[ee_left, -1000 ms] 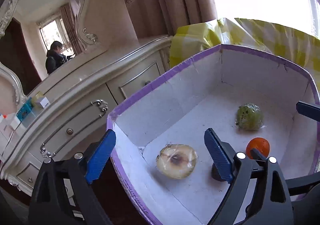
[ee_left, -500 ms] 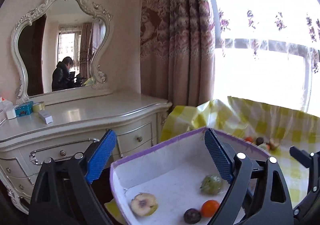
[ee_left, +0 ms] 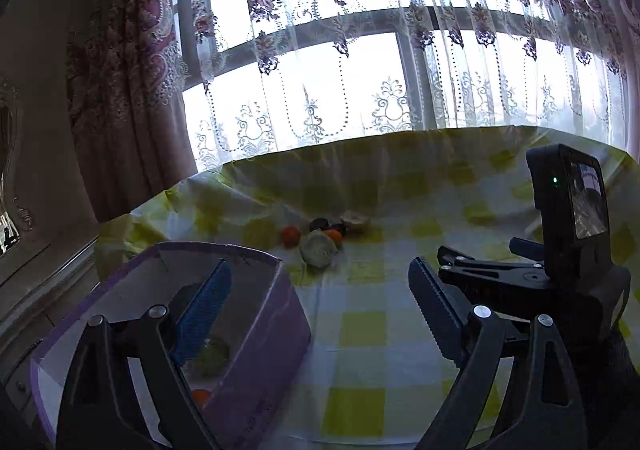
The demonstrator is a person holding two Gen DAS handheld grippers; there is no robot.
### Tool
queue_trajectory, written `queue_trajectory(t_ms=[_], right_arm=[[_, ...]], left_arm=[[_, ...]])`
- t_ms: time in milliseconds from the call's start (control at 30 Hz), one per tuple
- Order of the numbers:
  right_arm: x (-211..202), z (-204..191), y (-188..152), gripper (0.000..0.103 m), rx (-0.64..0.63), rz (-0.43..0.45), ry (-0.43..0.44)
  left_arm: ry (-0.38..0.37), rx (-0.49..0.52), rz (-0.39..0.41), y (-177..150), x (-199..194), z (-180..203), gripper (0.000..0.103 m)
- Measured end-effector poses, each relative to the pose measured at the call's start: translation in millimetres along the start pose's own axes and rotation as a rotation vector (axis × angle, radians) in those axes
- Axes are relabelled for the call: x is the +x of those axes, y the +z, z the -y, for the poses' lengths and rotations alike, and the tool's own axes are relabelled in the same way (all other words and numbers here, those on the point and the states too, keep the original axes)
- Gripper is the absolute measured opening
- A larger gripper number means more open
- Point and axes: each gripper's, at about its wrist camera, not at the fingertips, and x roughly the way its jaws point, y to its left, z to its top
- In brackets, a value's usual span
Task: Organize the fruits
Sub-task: 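Withdraw both tools from the box back over the table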
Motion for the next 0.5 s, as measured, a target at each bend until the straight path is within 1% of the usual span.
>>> queue_trajectory(t_ms=[67, 100, 167, 233, 300, 400, 500], right_arm=[[14.8, 14.3, -3.5, 0.101, 0.021, -0.035, -0.03], [21.7, 19.3, -4.4, 0.101, 0.028, -0.053, -0.04], [31.7, 26.8, -4.6, 0.101, 0.038, -0.075, -0.052], [39.8, 27.9, -3.3, 0.101, 0.032, -0.084, -0.058], [48.5, 24.1, -0.3, 0.101, 0.011, -0.1, -0.06], [63.3, 15.1, 5.0, 0.101, -0.028, -0.137, -0.036], [78.8, 3.1, 10.0, 0.101, -0.09, -0.164, -0.002]], left_arm=[[-0.082, 0.046, -0.116, -11.7, 29.5, 21.7, 0.087], [-0.114, 0.039, -0.162, -19.8, 41.0, 28.1, 0.087], [-0.147, 0.017, -0.247, -29.5, 65.1, 36.5, 0.087], [-0.165, 0.002, -0.29, -39.9, 81.5, 39.1, 0.087], [-0.162, 0.005, -0.328, -45.4, 96.8, 40.9, 0.087], [-0.164, -0.015, -0.372, -51.3, 116.5, 40.2, 0.087], [-0.178, -0.055, -0.4, -57.4, 127.6, 34.4, 0.087]])
